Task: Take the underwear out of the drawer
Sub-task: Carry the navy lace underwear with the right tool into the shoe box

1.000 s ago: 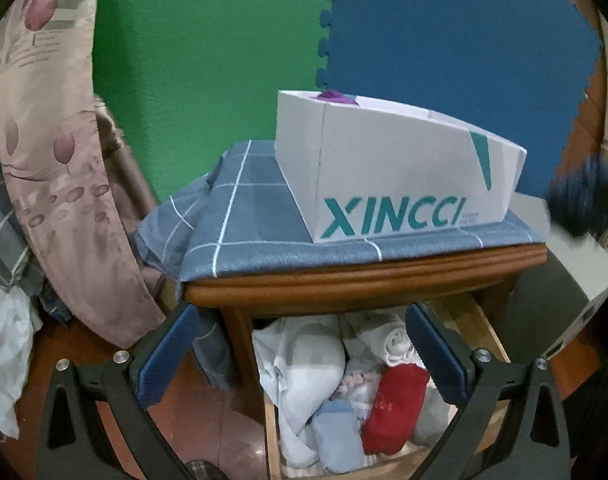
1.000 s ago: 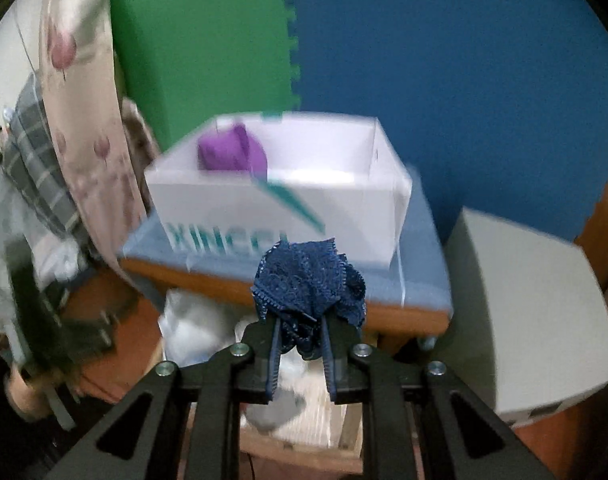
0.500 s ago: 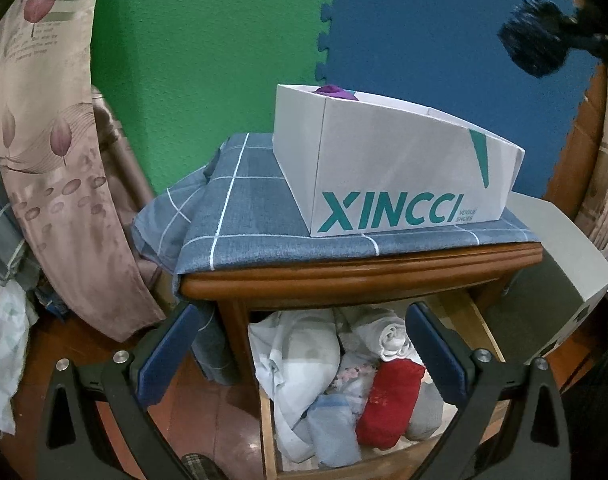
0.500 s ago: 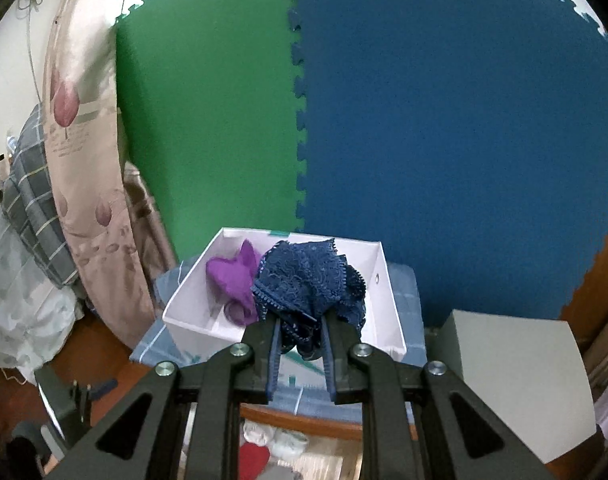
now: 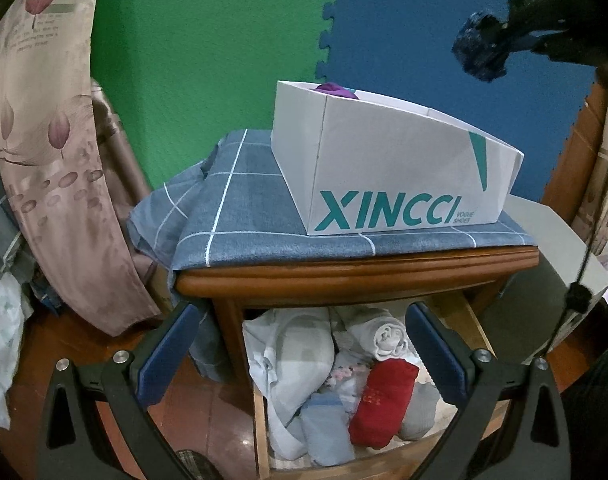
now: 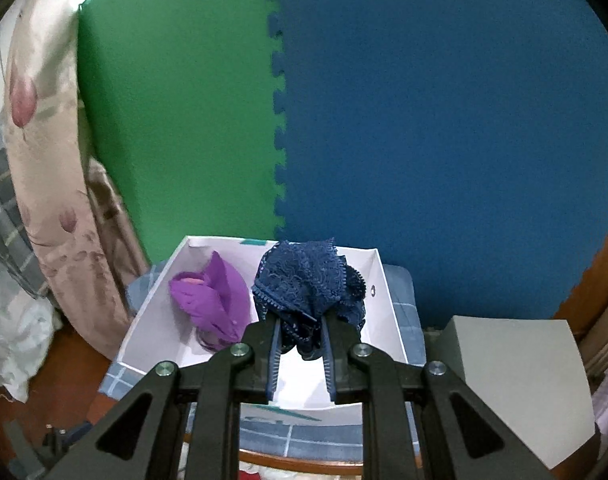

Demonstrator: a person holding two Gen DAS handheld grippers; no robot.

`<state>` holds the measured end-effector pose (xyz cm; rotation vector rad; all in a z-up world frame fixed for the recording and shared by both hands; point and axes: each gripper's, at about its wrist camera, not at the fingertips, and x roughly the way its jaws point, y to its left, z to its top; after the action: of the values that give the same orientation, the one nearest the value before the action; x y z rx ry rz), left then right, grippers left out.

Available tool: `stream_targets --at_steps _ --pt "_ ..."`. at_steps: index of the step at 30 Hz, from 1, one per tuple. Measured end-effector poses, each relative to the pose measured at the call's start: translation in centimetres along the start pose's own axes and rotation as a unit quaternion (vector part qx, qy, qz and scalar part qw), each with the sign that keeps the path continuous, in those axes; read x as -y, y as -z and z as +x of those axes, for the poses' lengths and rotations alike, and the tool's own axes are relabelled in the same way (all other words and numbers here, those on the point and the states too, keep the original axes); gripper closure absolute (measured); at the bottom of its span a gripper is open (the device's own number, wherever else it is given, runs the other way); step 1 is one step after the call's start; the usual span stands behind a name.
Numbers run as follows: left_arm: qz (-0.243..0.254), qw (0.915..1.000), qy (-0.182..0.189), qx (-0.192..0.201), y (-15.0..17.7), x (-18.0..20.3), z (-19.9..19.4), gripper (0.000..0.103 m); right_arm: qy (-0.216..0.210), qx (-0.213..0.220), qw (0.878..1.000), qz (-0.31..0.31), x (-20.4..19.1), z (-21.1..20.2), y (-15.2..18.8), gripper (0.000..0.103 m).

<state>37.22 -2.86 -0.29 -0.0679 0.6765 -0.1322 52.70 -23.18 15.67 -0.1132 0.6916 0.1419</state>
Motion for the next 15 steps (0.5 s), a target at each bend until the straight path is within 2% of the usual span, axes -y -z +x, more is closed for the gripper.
stream_targets --at_steps 15 --pt "-0.015 0.9998 0.009 -0.009 -0.2 -0.2 0.3 0.001 0.027 -0.059 0.998 0.0 0.6 7.7 2.6 0.086"
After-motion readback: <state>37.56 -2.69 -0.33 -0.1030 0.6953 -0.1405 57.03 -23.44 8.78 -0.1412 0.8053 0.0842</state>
